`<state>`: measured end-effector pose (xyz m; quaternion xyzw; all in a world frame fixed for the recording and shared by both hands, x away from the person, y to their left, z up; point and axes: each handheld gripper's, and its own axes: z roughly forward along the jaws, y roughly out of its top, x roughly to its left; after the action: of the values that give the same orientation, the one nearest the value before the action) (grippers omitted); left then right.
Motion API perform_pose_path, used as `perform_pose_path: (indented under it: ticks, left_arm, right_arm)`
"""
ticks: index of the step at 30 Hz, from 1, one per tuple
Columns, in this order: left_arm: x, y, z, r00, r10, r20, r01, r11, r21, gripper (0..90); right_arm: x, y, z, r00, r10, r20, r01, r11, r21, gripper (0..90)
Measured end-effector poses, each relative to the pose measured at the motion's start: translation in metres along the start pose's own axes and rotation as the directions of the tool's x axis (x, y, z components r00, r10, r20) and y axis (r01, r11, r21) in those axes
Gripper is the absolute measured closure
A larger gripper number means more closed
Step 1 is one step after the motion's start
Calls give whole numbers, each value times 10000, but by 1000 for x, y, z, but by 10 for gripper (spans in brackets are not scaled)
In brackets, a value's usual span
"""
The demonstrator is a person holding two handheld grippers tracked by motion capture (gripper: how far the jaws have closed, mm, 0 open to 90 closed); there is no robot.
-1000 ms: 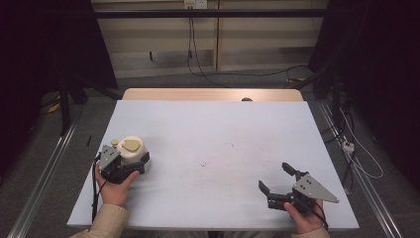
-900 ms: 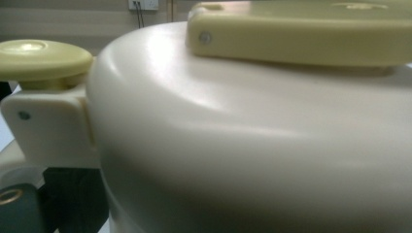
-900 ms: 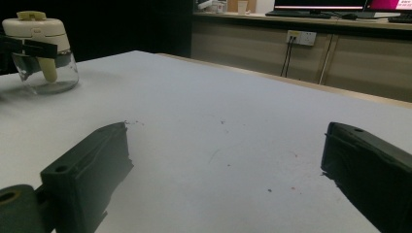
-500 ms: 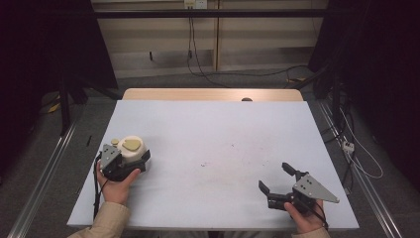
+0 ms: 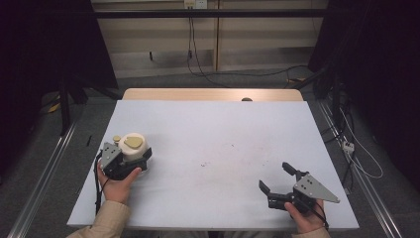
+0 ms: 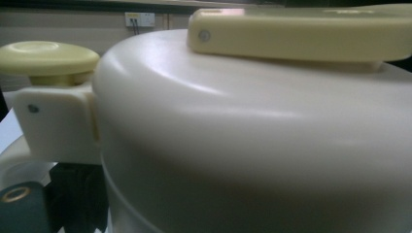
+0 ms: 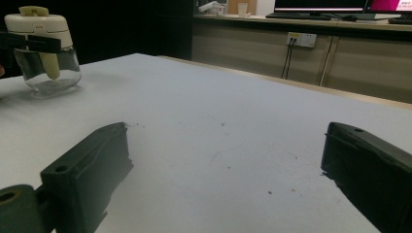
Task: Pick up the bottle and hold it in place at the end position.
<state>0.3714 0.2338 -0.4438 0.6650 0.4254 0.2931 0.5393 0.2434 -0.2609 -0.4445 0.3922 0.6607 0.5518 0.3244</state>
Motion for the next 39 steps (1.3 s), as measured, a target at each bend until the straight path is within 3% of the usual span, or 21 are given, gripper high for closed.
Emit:
perform_pose_path:
  ticks: [12, 25, 39]
  left_arm:
    - [-10, 9, 6, 9978, 151, 651, -142, 9998, -135, 62]
    - [-23, 22, 17, 9890, 208, 1463, -176, 9996, -231, 62]
    - [-37, 29, 33, 9814, 182, 1911, -162, 9998, -118, 62]
  right_arm:
    - [0, 0, 1, 10000, 21, -32, -21, 10000, -18, 32]
    - [1, 1, 1, 10000, -48, -20, 48, 10000, -12, 32]
    - [0, 0, 2, 10000, -12, -34, 12, 10000, -5, 30]
